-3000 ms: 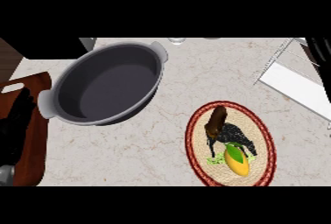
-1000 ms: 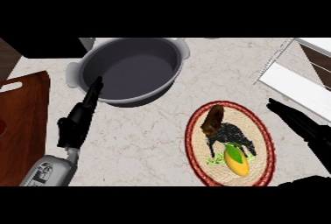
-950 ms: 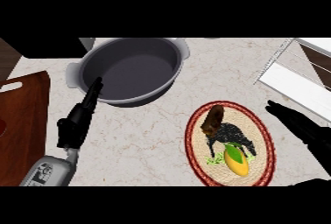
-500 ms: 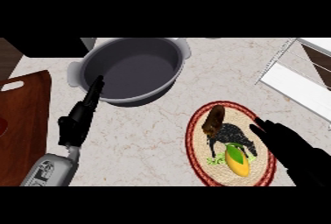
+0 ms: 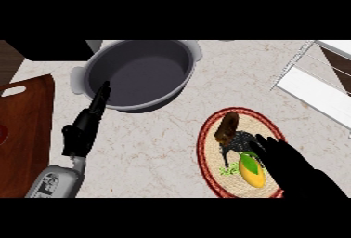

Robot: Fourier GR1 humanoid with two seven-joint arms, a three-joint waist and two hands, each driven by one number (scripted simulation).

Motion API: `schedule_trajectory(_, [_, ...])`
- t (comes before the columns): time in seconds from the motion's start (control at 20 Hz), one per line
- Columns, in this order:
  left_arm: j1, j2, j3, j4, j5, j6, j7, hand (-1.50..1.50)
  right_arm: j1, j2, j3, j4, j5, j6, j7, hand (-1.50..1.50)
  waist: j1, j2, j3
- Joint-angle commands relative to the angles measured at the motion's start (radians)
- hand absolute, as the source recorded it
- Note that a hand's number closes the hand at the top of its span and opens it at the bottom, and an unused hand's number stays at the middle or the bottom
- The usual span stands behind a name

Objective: Pick the lemon from the placemat and place it in the tiered shelf

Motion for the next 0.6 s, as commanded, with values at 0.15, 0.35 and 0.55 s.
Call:
schedule_trajectory(0.15, [-0.049,-0.030,0.063,0.084,-0.006,-0.061,-0.010,0.00,0.046,0.074,0.046,-0.078,0.121,0.055,0.047,-1.50,-0.004,0.003,-0.002])
schedule_trajectory(0.35, [-0.022,-0.067,0.046,0.034,-0.055,-0.043,0.025,0.00,0.053,0.105,0.013,-0.008,0.139,0.047,-0.020,-1.50,-0.002,0.003,-0.001])
schedule_trajectory(0.55, [-0.017,-0.074,0.061,0.017,-0.067,-0.060,0.039,0.00,0.047,0.158,0.043,-0.001,0.199,0.065,0.004,-1.50,-0.002,0.003,-0.002])
